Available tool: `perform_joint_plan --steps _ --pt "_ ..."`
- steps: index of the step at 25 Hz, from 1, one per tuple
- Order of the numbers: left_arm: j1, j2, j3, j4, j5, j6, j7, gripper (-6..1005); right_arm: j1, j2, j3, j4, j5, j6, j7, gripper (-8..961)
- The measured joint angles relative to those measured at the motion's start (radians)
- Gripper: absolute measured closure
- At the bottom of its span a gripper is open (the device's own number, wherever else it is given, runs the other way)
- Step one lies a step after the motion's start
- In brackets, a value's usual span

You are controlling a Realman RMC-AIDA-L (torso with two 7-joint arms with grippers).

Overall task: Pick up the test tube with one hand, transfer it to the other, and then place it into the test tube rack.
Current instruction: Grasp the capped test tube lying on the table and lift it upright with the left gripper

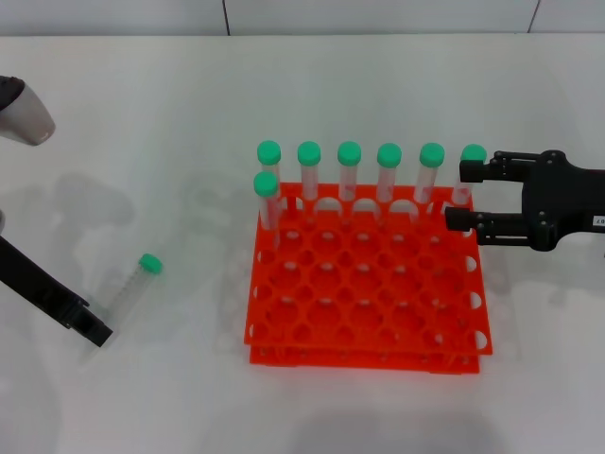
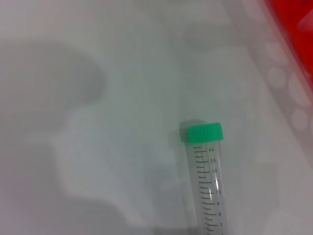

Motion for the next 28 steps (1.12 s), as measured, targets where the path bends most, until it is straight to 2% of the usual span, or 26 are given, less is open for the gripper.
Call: perform_joint_plan --steps 22,28 --pt "0.002 0.0 0.005 -0.002 0.0 -0.027 -0.011 757 -0.002 -0.001 0.0 -0.001 0.005 0.002 -0.008 254" --pt "-0.002 0.001 0.006 -0.002 0.001 -0.03 -0.011 821 -0.003 -0.001 0.006 -0.002 0.014 0.002 -0.011 254"
